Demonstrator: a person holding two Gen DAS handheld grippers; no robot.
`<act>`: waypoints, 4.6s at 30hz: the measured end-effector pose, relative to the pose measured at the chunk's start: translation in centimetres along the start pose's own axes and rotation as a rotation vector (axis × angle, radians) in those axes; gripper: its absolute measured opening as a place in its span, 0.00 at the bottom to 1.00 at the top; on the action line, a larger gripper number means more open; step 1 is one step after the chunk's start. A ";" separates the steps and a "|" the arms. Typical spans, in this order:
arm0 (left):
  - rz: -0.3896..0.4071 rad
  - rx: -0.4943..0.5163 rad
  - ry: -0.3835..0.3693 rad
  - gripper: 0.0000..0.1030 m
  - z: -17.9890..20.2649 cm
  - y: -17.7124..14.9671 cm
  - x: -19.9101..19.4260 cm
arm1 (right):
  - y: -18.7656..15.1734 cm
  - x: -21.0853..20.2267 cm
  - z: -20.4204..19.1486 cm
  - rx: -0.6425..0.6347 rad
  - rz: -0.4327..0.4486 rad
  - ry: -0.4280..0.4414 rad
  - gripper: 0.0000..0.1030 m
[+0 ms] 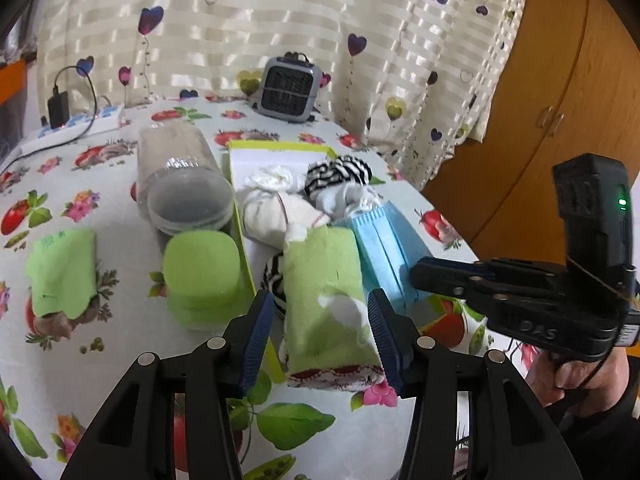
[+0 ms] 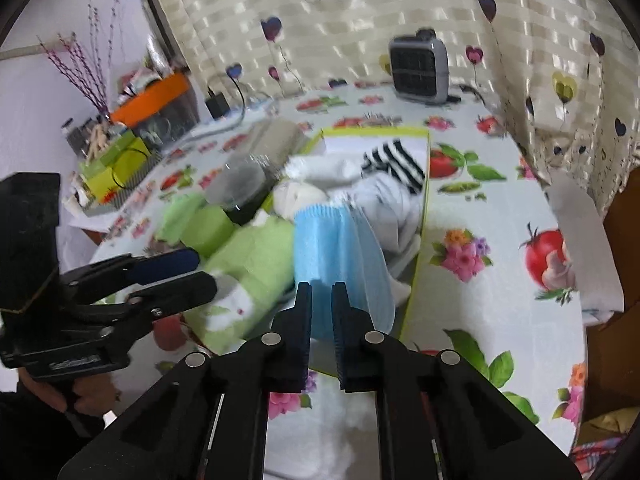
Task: Organize soft objects
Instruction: 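Lower the mask and green towel into the white box, then open both tools and withdraw them from the box, then move both open tools toward the light green cloth and plastic bag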
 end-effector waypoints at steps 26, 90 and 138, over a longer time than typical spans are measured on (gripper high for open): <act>0.058 -0.016 0.018 0.46 -0.3 1.4 -1.7 | 1.1 -1.9 -1.0 -0.008 0.062 -0.020 0.38; 0.094 -0.316 0.253 0.46 -12.6 -3.7 -7.9 | 1.1 1.9 -12.2 -0.208 0.006 0.106 0.43; 0.121 -0.493 0.600 0.46 -31.1 -4.8 -13.9 | 4.0 16.4 -22.9 -0.381 -0.166 0.059 0.44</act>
Point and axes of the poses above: each gripper's, at about its wrist camera, not at the fingertips, and x roughly the way its jaws point, z to its right, y to its top, the point moved 3 cm from there along x, roughly the way its jaws point, and after that the axes turned 6 degrees about x, right-handed, at the moved point
